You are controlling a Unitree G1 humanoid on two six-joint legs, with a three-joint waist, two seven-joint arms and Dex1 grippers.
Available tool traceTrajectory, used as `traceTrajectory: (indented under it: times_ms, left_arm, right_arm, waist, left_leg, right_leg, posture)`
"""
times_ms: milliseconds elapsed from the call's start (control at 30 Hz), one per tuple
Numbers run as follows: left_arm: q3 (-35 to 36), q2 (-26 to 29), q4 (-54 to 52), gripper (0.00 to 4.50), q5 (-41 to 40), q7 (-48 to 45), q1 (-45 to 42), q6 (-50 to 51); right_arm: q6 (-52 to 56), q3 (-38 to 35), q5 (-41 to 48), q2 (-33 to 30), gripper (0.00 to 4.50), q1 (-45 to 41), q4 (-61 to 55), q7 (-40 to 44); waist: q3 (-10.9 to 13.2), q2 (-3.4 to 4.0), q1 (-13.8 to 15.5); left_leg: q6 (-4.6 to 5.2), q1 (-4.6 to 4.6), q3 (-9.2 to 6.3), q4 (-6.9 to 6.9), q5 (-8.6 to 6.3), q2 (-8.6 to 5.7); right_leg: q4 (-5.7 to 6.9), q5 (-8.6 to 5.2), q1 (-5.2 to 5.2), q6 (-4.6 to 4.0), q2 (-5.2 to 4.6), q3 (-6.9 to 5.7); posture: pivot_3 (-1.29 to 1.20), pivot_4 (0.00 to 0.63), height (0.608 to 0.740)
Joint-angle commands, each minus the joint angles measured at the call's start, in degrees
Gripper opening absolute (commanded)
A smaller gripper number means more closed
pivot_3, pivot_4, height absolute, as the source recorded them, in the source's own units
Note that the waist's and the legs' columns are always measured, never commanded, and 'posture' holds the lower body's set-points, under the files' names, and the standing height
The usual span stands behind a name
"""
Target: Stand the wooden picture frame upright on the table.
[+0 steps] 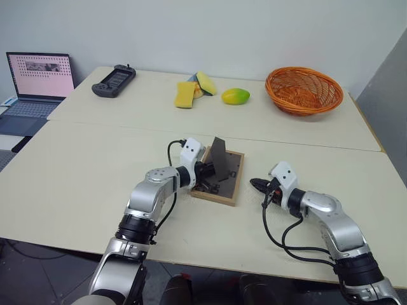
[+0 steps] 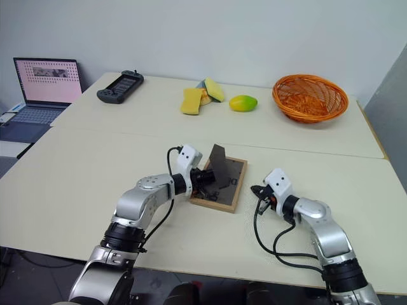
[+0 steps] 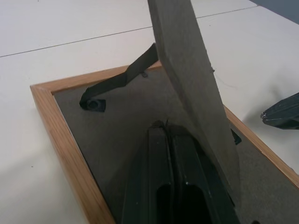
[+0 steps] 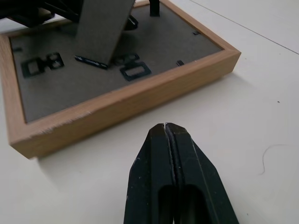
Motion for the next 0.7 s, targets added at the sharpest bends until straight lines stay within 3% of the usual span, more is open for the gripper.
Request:
traceTrajectory:
  times_ms: [33,333,500,700]
  left_arm:
    - [0.85,0.60,-1.07,0.06,-0.37,-0.29,-1.74,-0.92]
    - [7.22,5.95,-3.17,0.06,2.26,7.89,-1.43,-0.30]
    - [6.89,10.68,-18.65,0.06,-1.95,6.90,6.31,13.11]
    - [4.92,9.77,-26.97,0.06,-6.44,8.03,10.94,24.69]
  right_arm:
    - [-0.24,-2.08,0.41,-1.23,0.02,-0.03,-0.74,-0.47]
    - [-0.80,-1.84,0.61,-1.46,0.02,-0.74,0.44,0.09]
    - [-0.81,-1.56,0.72,-1.02,0.02,-2.22,1.14,0.28]
    - [-1.28,-1.62,0.72,-0.43,0.02,-3.81,1.52,0.08]
  waist:
    - [0.00,0.00,0.01]
    - [0.00,0.00,-0.20]
    - [0.02,0.03,-0.79]
    - [0.04,0.04,-0.42]
  left_leg:
    - [0.00,0.00,0.00,0.00,0.00,0.00]
    - [0.00,0.00,-0.01,0.00,0.00,0.02]
    - [0.00,0.00,-0.01,-0.03,0.00,0.04]
    - [0.00,-0.01,-0.09,0.00,0.00,0.02]
  right_leg:
    - [-0.01,0.00,0.00,0.00,0.00,0.00]
    - [0.00,-0.05,-0.01,-0.03,0.00,-0.02]
    - [0.02,-0.05,-0.04,-0.03,0.00,-0.01]
    - [-0.06,-0.06,0.06,-0.03,-0.03,-0.10]
  posture:
    - [0.00,0.150,0.740]
    - [0.00,0.150,0.740]
    - [0.00,0.150,0.740]
    - [0.00,0.150,0.740]
